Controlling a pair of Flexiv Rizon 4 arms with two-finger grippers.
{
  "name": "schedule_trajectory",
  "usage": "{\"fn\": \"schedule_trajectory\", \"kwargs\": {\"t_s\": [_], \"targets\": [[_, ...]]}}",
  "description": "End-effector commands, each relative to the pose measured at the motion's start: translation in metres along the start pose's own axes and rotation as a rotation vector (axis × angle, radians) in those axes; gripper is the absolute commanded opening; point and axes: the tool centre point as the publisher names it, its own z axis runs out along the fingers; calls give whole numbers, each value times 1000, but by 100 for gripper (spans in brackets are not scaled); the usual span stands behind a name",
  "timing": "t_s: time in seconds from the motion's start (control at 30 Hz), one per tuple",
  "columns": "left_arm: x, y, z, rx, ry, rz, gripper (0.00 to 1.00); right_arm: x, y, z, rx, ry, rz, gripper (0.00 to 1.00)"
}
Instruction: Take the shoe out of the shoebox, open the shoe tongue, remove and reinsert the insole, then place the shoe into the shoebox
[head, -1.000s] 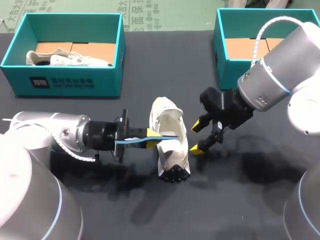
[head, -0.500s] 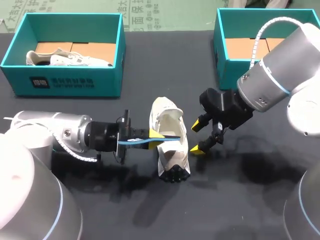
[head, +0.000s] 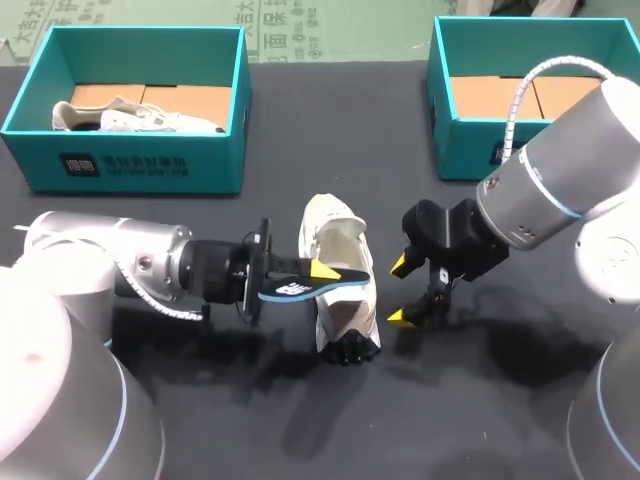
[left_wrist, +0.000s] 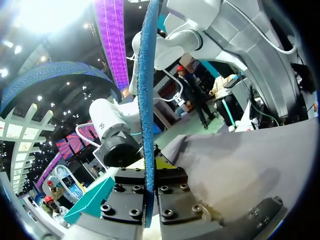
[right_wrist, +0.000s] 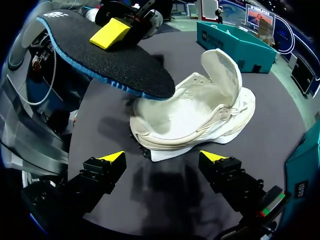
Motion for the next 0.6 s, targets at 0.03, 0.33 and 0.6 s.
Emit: {"fn": "schedule_trajectory", "kwargs": {"t_s": [0.03, 0.33, 0.6], "targets": [[0, 5, 3, 0, 4, -4, 0, -7, 11, 4, 55, 5, -4, 100], [1, 17, 0, 4, 8, -26, 0, -17, 13, 7, 33, 14, -2, 100], [2, 22, 2, 11, 23, -31, 0, -18, 13, 9, 32, 18, 3, 100]]}}
